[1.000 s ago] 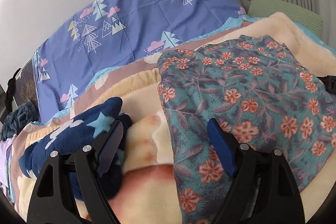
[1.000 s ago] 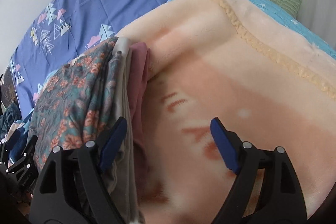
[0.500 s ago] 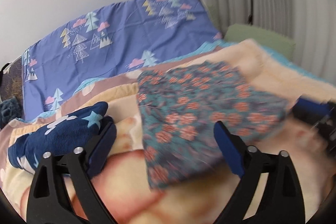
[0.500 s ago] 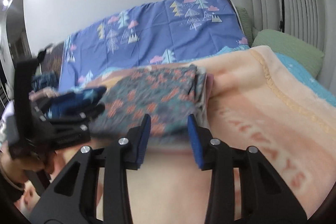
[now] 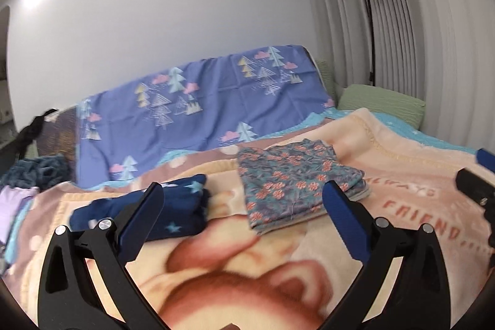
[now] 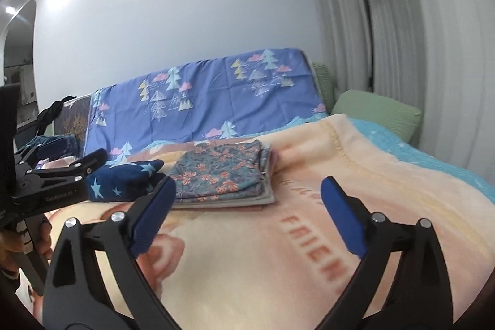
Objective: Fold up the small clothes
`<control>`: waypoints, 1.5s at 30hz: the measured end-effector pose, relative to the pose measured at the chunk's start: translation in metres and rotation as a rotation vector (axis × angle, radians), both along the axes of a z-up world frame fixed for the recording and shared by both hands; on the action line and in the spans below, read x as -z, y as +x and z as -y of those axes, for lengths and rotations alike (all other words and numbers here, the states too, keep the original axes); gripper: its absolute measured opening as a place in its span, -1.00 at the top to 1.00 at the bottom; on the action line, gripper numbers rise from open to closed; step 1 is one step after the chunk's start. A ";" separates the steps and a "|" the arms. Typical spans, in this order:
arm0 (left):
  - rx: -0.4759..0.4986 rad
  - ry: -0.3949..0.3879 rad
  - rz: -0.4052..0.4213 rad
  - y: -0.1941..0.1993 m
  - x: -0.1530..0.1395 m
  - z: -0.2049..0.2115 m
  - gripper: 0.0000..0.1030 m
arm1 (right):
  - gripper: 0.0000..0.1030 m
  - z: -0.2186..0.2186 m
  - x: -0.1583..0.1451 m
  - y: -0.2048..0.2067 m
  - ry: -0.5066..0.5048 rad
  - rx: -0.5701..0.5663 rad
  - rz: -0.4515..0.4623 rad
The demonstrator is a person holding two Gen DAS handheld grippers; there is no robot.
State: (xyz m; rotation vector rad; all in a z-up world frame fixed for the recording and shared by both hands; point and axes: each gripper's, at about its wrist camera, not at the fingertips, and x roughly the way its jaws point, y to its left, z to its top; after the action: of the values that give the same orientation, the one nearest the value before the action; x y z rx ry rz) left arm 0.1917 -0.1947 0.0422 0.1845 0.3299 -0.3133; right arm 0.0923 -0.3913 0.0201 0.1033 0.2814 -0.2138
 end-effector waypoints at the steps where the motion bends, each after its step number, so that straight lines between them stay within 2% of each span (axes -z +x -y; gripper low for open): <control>1: 0.006 -0.002 -0.002 -0.010 -0.002 -0.002 -0.97 | -0.91 -0.003 -0.003 -0.011 -0.009 0.023 0.003; 4: -0.004 0.007 0.030 -0.044 -0.005 -0.011 -0.97 | -0.93 -0.013 -0.007 -0.039 -0.026 0.068 0.002; 6: 0.026 0.012 0.040 -0.069 -0.007 -0.015 -0.97 | -0.93 -0.020 -0.009 -0.055 -0.021 0.079 -0.003; 11: 0.085 0.013 0.006 -0.114 -0.012 -0.022 -0.97 | -0.96 -0.040 -0.014 -0.087 -0.044 0.097 -0.021; 18: 0.106 0.001 -0.007 -0.166 -0.017 -0.039 -0.97 | -0.96 -0.058 -0.020 -0.124 -0.071 0.098 -0.038; 23: 0.092 0.003 -0.058 -0.183 -0.001 -0.050 -0.97 | -0.96 -0.060 -0.020 -0.144 -0.036 0.106 -0.048; 26: 0.082 0.000 -0.093 -0.190 0.006 -0.055 -0.97 | -0.96 -0.062 -0.019 -0.149 -0.048 0.120 -0.068; 29: 0.051 0.039 -0.120 -0.190 0.011 -0.054 -0.97 | -0.96 -0.064 -0.019 -0.154 -0.049 0.126 -0.081; 36: 0.023 0.021 -0.168 -0.191 0.008 -0.059 -0.97 | -0.96 -0.069 -0.020 -0.159 -0.064 0.128 -0.100; 45: 0.042 0.017 -0.212 -0.190 0.014 -0.053 -0.97 | -0.96 -0.069 -0.012 -0.153 -0.070 0.139 -0.158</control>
State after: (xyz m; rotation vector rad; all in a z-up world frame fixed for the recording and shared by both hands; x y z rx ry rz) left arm 0.0016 -0.1413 0.0278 0.1752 0.5389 -0.3731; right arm -0.0607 -0.3219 0.0316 0.0369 0.4238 -0.3705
